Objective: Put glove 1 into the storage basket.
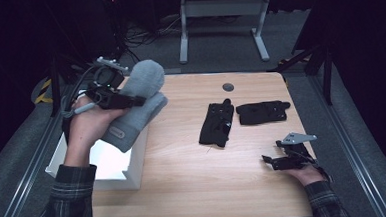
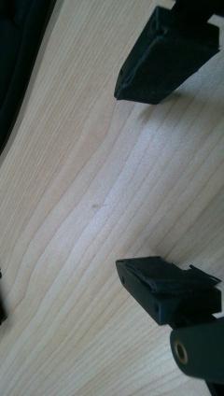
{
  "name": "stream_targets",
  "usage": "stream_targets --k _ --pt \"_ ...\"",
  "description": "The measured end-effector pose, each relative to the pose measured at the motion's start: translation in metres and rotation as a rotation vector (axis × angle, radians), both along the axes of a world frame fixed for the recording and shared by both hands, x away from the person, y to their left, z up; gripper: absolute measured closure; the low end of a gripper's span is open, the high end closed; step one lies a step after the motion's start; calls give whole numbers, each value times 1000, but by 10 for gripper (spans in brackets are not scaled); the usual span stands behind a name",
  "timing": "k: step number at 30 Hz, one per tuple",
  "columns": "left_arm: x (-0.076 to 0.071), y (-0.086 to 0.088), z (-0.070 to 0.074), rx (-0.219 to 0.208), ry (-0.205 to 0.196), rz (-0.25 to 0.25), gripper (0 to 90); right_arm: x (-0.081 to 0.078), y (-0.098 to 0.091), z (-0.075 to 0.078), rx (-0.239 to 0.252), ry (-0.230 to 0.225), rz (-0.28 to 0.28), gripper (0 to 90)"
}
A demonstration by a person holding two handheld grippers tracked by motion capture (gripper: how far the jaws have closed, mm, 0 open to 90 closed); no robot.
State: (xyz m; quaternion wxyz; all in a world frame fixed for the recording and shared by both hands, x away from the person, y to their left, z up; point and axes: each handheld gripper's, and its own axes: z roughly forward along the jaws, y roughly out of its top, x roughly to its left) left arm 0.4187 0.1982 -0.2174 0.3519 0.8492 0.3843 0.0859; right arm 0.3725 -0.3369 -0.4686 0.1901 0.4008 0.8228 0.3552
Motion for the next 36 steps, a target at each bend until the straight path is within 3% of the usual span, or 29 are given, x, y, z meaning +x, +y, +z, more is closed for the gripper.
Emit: stream_targets --k 8,15,16,20,22,31,36 --pt "-5 39 -14 -13 13 89 719 0 0 0 0 0 0 155" --pt "-6 62 -37 -24 54 144 719 0 0 0 2 1 -2 156" --pt "-5 68 -46 -26 71 157 719 0 0 0 2 1 -2 155" --pt "-4 73 -60 -37 87 182 719 0 0 0 1 0 -2 155" --pt "-1 77 -74 -44 111 196 719 0 0 0 2 0 -4 155" --pt "9 76 -110 -27 155 231 718 0 1 0 2 1 -4 156" --pt "19 75 -135 -10 199 255 715 1 1 0 1 2 -5 156"
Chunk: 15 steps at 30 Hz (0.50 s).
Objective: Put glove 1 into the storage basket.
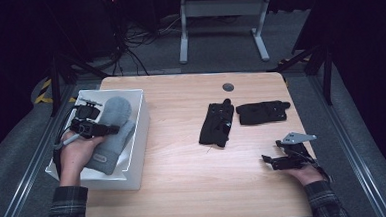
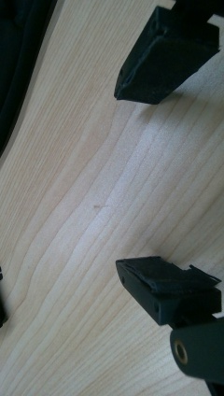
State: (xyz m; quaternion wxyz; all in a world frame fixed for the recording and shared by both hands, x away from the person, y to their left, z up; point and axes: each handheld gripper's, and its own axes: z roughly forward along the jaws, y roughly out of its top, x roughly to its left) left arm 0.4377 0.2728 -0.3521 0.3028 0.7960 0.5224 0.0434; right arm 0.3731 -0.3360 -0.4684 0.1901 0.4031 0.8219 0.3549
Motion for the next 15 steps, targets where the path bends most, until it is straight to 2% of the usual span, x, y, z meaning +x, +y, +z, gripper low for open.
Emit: stream_targets --k 7,11,13,14,15 --pt "12 10 -30 13 33 65 710 0 0 0 -1 -1 1 155" --pt "19 14 -45 20 59 80 703 0 0 0 -3 -2 0 155" --pt "22 15 -52 21 61 91 696 0 0 0 -2 -1 0 155" --pt "24 15 -56 35 66 97 692 0 0 0 -3 -2 0 156" --pt "24 15 -56 35 66 97 686 0 0 0 -3 -2 0 156"
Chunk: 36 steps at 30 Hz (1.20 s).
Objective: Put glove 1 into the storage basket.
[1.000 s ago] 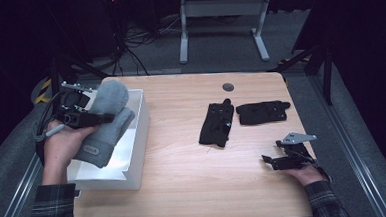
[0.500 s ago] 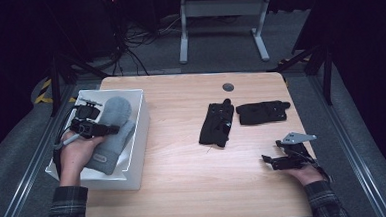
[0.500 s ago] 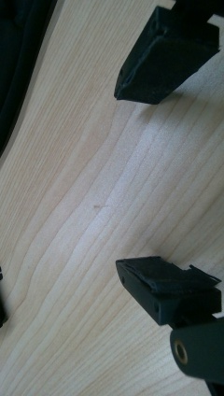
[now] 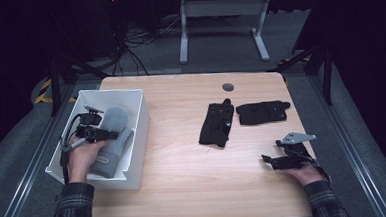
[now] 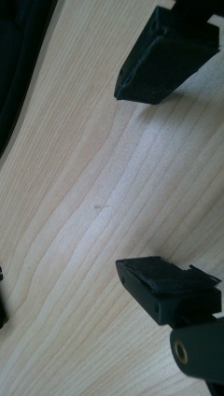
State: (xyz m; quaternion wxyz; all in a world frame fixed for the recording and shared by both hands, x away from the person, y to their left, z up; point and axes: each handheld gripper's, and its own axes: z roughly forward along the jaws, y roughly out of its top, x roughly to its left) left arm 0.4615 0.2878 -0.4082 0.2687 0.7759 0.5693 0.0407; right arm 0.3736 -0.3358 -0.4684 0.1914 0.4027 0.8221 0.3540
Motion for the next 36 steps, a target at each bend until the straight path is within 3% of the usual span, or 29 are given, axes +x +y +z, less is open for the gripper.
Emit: stream_targets --k 1,5,9,14,18,20,23,30,36 --pt "4 0 -8 30 11 -2 678 0 0 0 0 0 0 156" --pt "9 1 -16 57 14 3 600 0 0 0 0 0 0 155" --pt "8 4 -12 69 -5 15 422 0 0 0 0 0 0 155" --pt "5 6 -3 94 -27 23 289 0 0 0 0 0 0 155" --pt "2 7 7 69 -59 44 259 0 0 0 0 0 0 156" --pt "-1 5 16 80 -78 43 239 0 0 0 -1 -1 0 155" --pt "-4 3 27 50 -109 38 226 0 0 0 0 0 0 155" --pt "-8 -8 52 -20 -154 -12 228 0 0 0 0 0 0 156" --pt "-13 -21 71 -32 -189 -53 235 0 0 0 0 0 0 156"
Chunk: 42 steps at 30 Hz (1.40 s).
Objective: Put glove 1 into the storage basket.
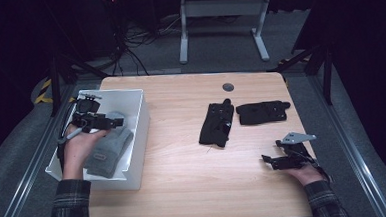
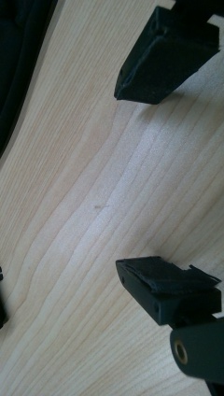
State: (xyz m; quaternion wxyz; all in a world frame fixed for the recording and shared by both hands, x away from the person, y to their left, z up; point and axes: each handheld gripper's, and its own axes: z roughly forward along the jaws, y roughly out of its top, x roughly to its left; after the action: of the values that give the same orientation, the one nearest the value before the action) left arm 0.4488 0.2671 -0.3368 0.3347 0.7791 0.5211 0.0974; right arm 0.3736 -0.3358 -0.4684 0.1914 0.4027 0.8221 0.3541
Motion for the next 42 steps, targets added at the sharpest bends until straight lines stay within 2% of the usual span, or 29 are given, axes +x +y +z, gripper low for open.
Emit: stream_targets --k 2,6,13,20,28,32,35,40,42 --pt "-2 -7 7 6 -19 -18 241 0 0 0 0 0 0 155" --pt "-6 -18 17 -11 -40 -50 244 0 0 0 0 0 0 156" --pt "-14 -47 33 -43 -76 -144 244 0 0 0 0 0 0 155" --pt "-20 -83 37 -44 -90 -222 244 0 0 0 -1 0 1 155" --pt "-30 -119 26 -47 -101 -286 245 0 0 0 0 0 1 155" --pt "-34 -135 19 -34 -107 -309 246 0 0 0 0 0 1 155" --pt "-37 -145 14 -44 -112 -323 246 0 0 0 -1 0 2 153" --pt "-44 -161 -4 -27 -118 -358 244 0 1 0 -7 7 17 110" --pt "-47 -166 -13 -37 -138 -354 246 0 2 0 -7 7 18 108"
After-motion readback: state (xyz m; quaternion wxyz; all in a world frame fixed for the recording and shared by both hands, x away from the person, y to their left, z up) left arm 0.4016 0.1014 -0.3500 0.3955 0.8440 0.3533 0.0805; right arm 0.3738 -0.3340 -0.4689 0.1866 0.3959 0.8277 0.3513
